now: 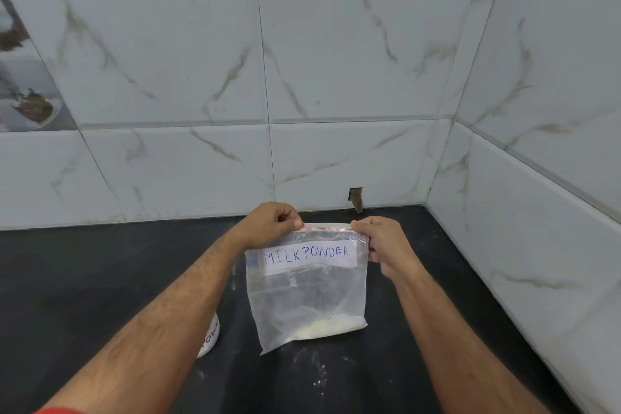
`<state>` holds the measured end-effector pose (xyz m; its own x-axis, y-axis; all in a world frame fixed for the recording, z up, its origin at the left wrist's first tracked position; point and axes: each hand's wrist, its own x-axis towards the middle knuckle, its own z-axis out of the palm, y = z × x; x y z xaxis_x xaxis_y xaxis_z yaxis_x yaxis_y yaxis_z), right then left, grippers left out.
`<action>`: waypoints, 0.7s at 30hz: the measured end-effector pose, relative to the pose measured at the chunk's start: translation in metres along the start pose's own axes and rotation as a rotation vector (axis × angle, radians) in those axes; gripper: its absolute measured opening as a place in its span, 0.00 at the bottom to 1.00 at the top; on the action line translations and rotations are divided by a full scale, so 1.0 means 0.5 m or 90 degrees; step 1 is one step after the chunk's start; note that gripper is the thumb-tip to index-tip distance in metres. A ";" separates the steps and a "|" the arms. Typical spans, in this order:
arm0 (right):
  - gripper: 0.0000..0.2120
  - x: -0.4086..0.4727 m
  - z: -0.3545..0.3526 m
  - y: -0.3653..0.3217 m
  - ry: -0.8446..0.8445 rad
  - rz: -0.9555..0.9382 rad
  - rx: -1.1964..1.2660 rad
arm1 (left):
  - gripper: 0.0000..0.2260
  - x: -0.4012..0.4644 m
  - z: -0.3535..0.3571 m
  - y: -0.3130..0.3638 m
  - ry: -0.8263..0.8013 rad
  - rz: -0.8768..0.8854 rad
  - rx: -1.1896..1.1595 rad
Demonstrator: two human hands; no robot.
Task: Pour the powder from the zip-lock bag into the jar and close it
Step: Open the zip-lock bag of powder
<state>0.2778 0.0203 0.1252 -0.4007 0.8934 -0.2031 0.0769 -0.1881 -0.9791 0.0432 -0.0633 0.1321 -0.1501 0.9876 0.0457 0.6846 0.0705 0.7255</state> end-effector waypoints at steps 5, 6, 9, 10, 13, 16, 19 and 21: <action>0.08 0.004 -0.004 -0.001 -0.004 0.006 -0.012 | 0.07 -0.003 -0.016 -0.016 -0.002 -0.009 0.020; 0.08 0.005 -0.003 0.000 -0.003 0.007 -0.011 | 0.07 -0.004 -0.018 -0.017 -0.002 -0.008 0.027; 0.08 0.006 -0.005 0.001 0.003 0.008 -0.015 | 0.07 -0.007 -0.023 -0.022 0.003 -0.010 0.052; 0.08 0.006 -0.007 0.001 0.004 0.008 -0.016 | 0.07 -0.009 -0.026 -0.025 0.006 -0.012 0.054; 0.08 0.007 -0.011 0.001 0.006 0.009 -0.023 | 0.07 -0.013 -0.037 -0.038 0.011 -0.022 0.057; 0.07 0.009 -0.013 0.004 0.006 0.013 -0.026 | 0.08 -0.017 -0.041 -0.050 0.015 -0.029 0.055; 0.07 0.011 -0.015 0.006 0.013 0.014 -0.024 | 0.09 -0.020 -0.044 -0.058 0.021 -0.034 0.056; 0.07 0.013 -0.018 0.007 0.017 0.014 -0.021 | 0.08 -0.022 -0.052 -0.065 0.030 -0.041 0.057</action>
<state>0.2838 0.0290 0.1207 -0.3735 0.9003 -0.2235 0.1156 -0.1939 -0.9742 0.0041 -0.0799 0.1256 -0.2269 0.9733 0.0346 0.7332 0.1473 0.6639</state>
